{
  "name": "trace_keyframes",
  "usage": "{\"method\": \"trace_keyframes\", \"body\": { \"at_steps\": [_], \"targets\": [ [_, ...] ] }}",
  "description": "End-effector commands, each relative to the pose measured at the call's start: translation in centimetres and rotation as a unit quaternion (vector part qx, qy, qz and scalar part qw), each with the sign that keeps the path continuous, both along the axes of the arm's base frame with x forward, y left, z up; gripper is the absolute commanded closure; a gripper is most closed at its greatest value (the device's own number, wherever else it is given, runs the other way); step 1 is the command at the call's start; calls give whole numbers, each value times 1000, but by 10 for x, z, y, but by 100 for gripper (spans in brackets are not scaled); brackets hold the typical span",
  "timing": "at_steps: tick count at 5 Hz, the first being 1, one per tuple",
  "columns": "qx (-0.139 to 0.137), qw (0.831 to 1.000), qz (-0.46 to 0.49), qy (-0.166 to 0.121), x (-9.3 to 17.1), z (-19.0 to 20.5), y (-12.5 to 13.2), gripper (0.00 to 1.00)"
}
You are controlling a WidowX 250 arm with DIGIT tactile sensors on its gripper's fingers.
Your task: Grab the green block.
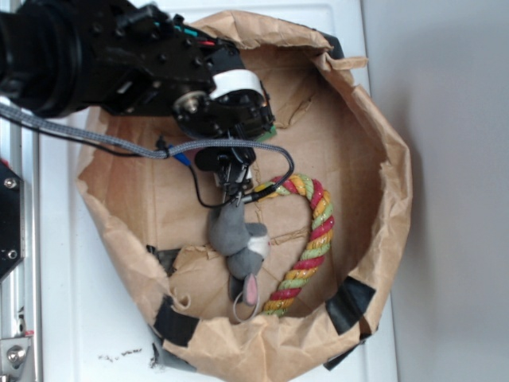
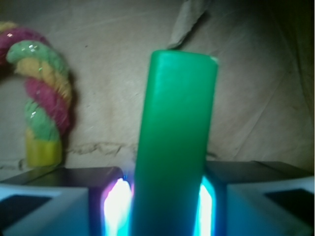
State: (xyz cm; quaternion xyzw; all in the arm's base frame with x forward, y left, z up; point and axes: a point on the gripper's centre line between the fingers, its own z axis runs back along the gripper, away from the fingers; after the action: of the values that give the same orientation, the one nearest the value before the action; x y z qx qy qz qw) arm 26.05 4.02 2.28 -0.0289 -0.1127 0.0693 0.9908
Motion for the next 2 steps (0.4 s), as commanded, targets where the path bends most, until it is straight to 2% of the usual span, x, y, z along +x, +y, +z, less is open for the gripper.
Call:
{"method": "trace_keyframes", "body": {
  "at_steps": [1,2],
  "targets": [
    [-25,999,-25,-15,2,36,-7,100],
    [-63,997,-45,2,-10,67,-12,100]
  ]
}}
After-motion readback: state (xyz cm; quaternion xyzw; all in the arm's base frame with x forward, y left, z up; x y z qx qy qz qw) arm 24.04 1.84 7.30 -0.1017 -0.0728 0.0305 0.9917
